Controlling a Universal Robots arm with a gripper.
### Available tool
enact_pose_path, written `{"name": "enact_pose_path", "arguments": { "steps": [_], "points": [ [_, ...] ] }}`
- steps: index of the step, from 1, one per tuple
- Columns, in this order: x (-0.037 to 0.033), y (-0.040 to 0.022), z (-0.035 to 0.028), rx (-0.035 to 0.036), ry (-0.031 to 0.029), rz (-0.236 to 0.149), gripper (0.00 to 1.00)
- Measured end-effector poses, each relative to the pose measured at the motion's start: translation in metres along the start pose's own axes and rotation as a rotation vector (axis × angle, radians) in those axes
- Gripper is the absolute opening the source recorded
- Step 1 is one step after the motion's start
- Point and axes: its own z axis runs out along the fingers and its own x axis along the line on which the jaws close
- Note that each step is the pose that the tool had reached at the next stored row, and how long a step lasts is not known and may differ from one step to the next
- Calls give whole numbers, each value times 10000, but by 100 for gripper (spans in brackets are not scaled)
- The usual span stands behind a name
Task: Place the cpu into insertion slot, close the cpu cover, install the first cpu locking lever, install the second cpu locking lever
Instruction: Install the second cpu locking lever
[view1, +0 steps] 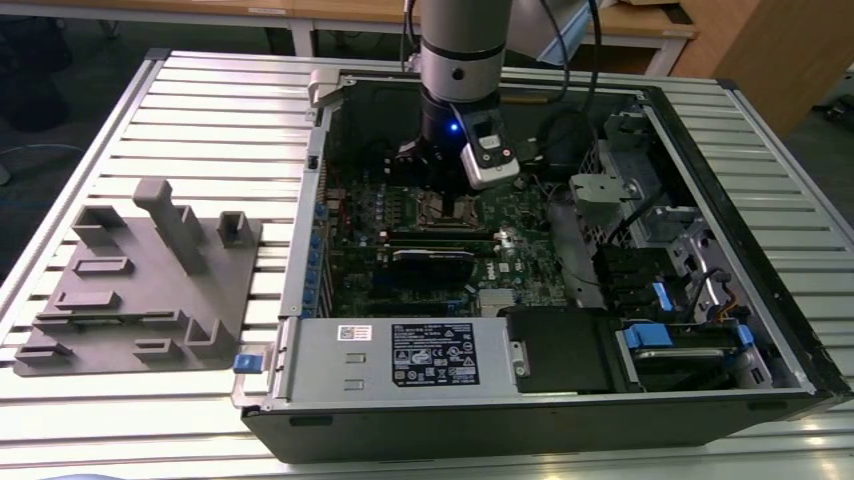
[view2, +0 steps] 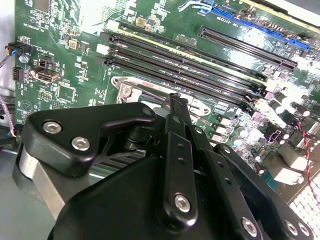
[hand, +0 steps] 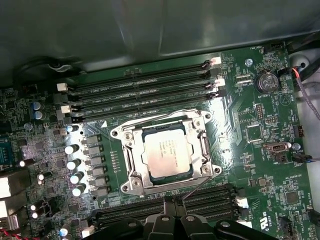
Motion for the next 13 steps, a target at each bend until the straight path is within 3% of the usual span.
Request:
{"name": "enact_pose_path", "arguments": {
  "steps": [8,13],
  "points": [
    [82,-16,1,-3,-9,1,11],
    [88,-18,6,-5,-11,1,11]
  ]
}}
